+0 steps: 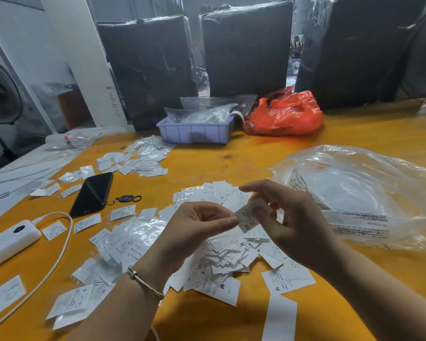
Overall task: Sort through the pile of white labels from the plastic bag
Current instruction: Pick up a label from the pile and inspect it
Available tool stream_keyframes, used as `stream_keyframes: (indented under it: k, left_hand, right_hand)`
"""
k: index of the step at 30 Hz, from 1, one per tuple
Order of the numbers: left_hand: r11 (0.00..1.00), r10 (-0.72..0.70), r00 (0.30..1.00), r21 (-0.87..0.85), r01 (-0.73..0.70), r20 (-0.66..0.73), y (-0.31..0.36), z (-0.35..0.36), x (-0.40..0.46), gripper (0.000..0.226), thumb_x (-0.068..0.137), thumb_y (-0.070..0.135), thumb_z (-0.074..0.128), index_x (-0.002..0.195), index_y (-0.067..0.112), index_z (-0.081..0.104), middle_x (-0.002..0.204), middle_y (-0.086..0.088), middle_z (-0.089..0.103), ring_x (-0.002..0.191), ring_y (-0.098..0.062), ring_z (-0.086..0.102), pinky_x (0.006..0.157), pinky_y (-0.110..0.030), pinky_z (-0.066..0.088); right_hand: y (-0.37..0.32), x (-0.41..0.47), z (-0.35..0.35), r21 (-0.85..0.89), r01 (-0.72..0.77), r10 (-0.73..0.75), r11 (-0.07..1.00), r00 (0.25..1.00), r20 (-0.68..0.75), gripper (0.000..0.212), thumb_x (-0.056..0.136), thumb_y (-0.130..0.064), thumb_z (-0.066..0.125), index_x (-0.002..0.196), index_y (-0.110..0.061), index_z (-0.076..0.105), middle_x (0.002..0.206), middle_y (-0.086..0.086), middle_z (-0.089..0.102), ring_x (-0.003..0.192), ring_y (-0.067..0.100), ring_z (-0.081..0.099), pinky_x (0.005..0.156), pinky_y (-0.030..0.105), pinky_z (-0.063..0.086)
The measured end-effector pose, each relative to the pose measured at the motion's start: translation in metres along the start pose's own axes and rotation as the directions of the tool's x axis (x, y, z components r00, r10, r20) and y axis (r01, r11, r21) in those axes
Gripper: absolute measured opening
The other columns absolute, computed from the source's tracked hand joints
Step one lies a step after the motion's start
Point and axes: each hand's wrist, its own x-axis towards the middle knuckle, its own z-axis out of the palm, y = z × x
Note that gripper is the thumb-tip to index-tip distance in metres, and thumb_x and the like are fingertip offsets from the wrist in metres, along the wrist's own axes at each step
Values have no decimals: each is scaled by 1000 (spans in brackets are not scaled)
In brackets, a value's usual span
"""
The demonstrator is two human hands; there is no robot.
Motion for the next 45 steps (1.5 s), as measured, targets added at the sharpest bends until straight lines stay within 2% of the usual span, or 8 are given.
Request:
stream_keyframes:
  k: [8,18,24,29,32,36,41,45]
  left_hand:
    - [1000,16,1000,0,-16,-20,-4,-2,3,18,72,31,76,81,15,79,79,-6,75,65,-5,62,62,-12,48]
    - [999,-3,1000,-52,4,18,-8,3,4,16,72,19,79,84,8,77,81,-8,75,74,-15,70,66,-18,52]
    - [1000,-9,1000,-25,8,-27,-8,3,4,24,68,21,80,86,7,75,82,-8,76,76,-16,72,67,-20,54]
    - [999,8,999,-38,-9,-37,-4,-2,4,17,76,13,80,92,13,75,84,-10,76,76,-18,71,67,-20,53]
    - [999,20,1000,-37,-21,-18,-1,-5,2,16,75,11,74,91,15,75,84,-13,75,73,-19,70,64,-21,53]
    - [999,30,999,-13,-31,-42,1,-11,2,8,78,9,66,81,15,70,82,-13,74,72,-29,73,63,-29,57]
    - [988,12,979,153,19,-202,3,-26,5,14,79,30,65,69,20,68,73,3,68,72,-14,59,72,-30,43]
    - [965,-60,937,219,142,-343,-2,-42,9,20,89,15,67,69,18,71,72,1,68,73,-16,56,67,-28,42]
  right_hand:
    - [4,2,1,187,-85,122,979,972,-200,28,78,-2,74,100,-19,68,80,-8,69,72,9,65,63,27,53]
    - [-1,-7,16,162,-87,111,983,983,-148,20,76,-2,77,92,-12,73,79,-8,72,74,2,68,61,12,49]
    - [2,-4,8,-29,-39,37,999,996,-82,25,80,1,69,95,-19,75,88,-12,74,76,0,66,61,19,53]
    - [22,4,-3,-134,-140,97,981,953,-286,23,81,4,64,97,-10,74,90,1,74,68,16,67,58,37,56]
    - [39,8,-18,-353,-344,162,870,876,-454,17,79,2,60,84,-9,73,77,9,72,61,25,62,56,32,50]
    - [65,10,-31,-536,-542,363,647,837,-409,19,77,-1,58,89,-9,71,85,13,71,78,31,58,79,38,35]
    - [78,10,-37,-739,-559,586,376,761,-277,30,84,-26,59,112,-14,63,113,11,55,110,32,46,87,40,34]
    - [83,10,-36,-761,-543,601,355,756,-259,33,88,-40,54,103,-13,64,109,10,52,107,31,45,83,38,34]
